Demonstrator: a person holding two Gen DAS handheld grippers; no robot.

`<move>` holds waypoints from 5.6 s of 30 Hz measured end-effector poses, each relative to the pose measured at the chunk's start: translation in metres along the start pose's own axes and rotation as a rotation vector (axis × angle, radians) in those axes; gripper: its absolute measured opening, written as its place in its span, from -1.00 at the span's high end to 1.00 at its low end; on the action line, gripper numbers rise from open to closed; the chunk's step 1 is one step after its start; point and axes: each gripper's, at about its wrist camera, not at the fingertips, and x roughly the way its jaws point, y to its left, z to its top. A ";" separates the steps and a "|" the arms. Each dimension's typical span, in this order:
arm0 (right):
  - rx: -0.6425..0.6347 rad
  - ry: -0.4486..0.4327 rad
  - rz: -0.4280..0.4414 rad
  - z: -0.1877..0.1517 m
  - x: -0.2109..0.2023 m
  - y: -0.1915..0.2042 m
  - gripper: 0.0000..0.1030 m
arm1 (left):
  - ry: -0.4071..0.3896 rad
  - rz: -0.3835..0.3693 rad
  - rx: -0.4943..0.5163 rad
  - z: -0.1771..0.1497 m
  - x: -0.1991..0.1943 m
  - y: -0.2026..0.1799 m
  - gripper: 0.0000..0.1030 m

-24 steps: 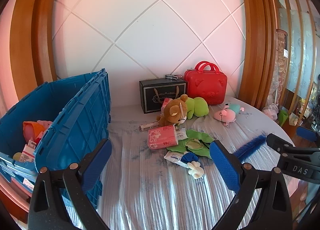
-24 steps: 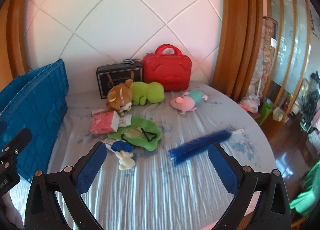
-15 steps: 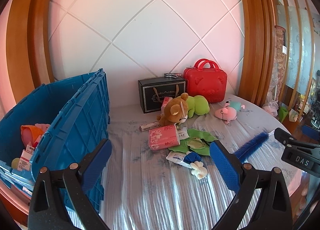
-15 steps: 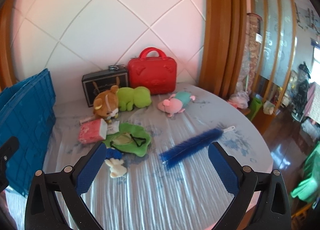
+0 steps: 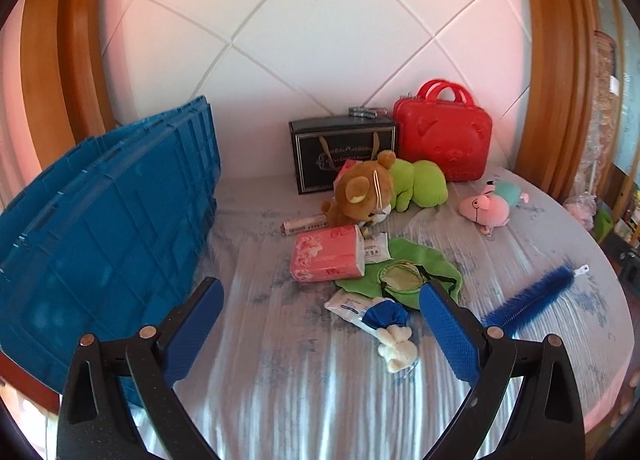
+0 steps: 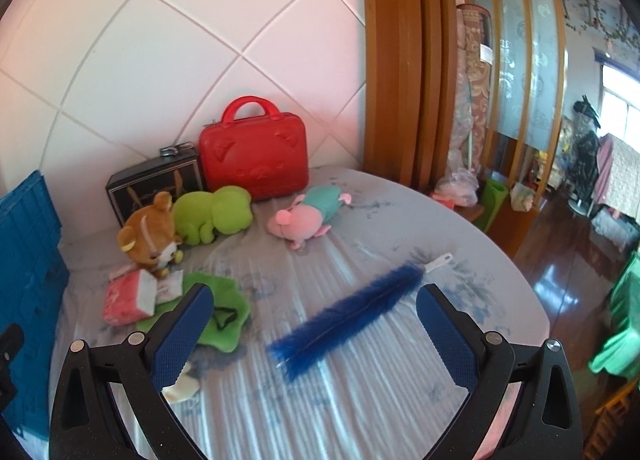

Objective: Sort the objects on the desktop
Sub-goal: 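Reach both grippers toward the white bunny and the green pouch, then grasp the white bunny with the left gripper while the right gripper grasps the green pouch, then carry the bunny and green pouch into the blue bin and open both grippers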

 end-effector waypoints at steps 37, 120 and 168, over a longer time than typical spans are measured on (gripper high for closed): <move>-0.654 0.445 0.665 -0.093 0.260 0.132 -1.00 | 0.373 0.157 -0.154 -0.098 0.231 -0.058 -0.01; -0.485 -0.056 0.847 0.027 0.084 0.094 0.70 | -0.050 0.172 -0.161 -0.010 0.049 -0.058 0.34; -0.707 -0.153 0.991 0.003 -0.168 0.511 -0.01 | -0.035 0.353 -0.281 0.050 -0.036 0.418 -0.07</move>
